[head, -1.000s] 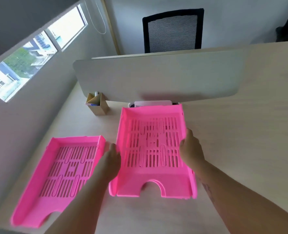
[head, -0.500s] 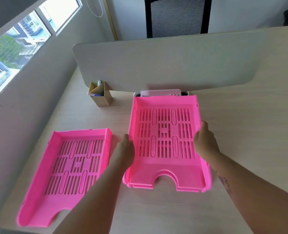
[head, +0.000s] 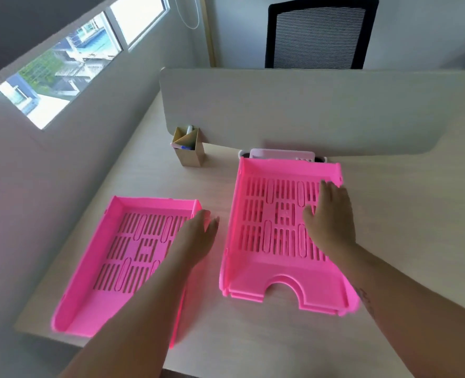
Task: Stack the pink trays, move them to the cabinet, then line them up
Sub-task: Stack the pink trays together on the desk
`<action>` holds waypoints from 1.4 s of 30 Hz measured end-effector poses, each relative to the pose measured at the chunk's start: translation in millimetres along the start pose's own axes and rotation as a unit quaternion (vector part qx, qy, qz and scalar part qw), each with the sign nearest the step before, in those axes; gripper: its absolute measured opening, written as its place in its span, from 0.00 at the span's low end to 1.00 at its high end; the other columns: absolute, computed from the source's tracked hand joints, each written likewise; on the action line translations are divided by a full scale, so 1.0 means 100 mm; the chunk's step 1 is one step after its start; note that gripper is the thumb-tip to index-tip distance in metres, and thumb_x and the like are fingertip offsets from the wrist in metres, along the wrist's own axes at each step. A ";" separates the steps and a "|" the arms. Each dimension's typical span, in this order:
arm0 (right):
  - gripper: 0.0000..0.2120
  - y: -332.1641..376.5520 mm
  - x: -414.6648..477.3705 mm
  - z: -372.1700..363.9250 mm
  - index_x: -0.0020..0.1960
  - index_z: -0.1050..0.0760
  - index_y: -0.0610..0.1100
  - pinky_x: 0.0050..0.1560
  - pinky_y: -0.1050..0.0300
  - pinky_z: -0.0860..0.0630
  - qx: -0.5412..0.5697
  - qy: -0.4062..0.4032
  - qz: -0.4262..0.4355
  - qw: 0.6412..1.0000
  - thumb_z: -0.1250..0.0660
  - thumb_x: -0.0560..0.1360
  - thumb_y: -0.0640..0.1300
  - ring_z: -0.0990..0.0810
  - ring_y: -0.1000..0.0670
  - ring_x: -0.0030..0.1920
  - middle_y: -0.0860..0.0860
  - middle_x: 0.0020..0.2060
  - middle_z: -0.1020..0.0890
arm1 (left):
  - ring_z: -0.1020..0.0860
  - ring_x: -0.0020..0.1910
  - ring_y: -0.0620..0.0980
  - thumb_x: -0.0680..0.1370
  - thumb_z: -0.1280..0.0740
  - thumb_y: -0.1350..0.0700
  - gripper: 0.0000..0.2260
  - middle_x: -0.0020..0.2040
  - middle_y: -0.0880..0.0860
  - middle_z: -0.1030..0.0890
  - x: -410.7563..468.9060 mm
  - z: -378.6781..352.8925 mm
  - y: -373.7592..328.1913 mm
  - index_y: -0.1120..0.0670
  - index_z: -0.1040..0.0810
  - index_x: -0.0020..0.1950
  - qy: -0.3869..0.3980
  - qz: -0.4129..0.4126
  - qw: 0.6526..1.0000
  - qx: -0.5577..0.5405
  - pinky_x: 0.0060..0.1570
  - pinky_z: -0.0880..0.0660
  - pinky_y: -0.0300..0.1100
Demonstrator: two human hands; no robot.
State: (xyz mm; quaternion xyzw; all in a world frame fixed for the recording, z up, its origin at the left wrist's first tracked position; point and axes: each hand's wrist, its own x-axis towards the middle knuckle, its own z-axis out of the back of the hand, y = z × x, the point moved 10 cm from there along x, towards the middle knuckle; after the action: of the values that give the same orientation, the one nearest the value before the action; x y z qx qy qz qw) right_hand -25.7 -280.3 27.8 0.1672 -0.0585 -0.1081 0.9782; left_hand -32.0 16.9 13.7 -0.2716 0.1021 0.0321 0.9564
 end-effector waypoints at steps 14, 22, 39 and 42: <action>0.29 2.82 -0.84 -1.17 0.76 0.39 0.35 0.72 0.48 0.36 0.176 0.184 0.108 0.961 0.38 0.78 0.41 0.36 0.41 0.74 0.39 0.75 0.35 | 0.25 0.64 0.57 0.79 0.36 0.50 0.22 0.69 0.57 0.25 -0.75 1.39 2.63 0.54 0.31 0.72 -0.103 0.227 0.966 0.070 0.61 0.27 0.53; 0.42 2.39 -1.38 -1.99 0.81 0.65 0.48 0.17 0.63 0.31 0.205 0.278 -0.115 0.931 0.41 0.79 0.32 0.28 0.54 0.26 0.40 0.68 0.28 | 0.21 0.45 0.53 0.80 0.40 0.54 0.11 0.51 0.55 0.20 -0.99 0.91 3.37 0.56 0.25 0.60 -0.036 0.281 0.959 0.004 0.41 0.24 0.45; 0.27 2.42 -0.22 -0.65 0.77 0.40 0.40 0.48 0.45 0.23 0.261 0.121 -0.088 0.954 0.44 0.78 0.36 0.19 0.39 0.53 0.38 0.65 0.24 | 0.31 0.32 0.54 0.80 0.41 0.63 0.07 0.32 0.53 0.29 -0.57 1.97 2.00 0.60 0.30 0.43 -0.157 0.127 0.979 0.006 0.34 0.37 0.43; 0.30 2.06 -0.04 -0.29 0.79 0.44 0.43 0.36 0.51 0.24 0.290 0.078 -0.085 0.950 0.44 0.77 0.35 0.24 0.47 0.38 0.44 0.65 0.25 | 0.30 0.32 0.54 0.81 0.42 0.61 0.09 0.30 0.50 0.32 -0.45 1.91 1.53 0.59 0.32 0.40 -0.171 0.098 0.980 0.002 0.31 0.38 0.43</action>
State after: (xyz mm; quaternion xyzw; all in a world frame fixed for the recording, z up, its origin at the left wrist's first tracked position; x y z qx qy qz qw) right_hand 14.1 -80.8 70.4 0.4562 0.0035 -0.1556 0.8762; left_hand -60.4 247.1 103.4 -0.2486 -0.0369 0.1710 0.9527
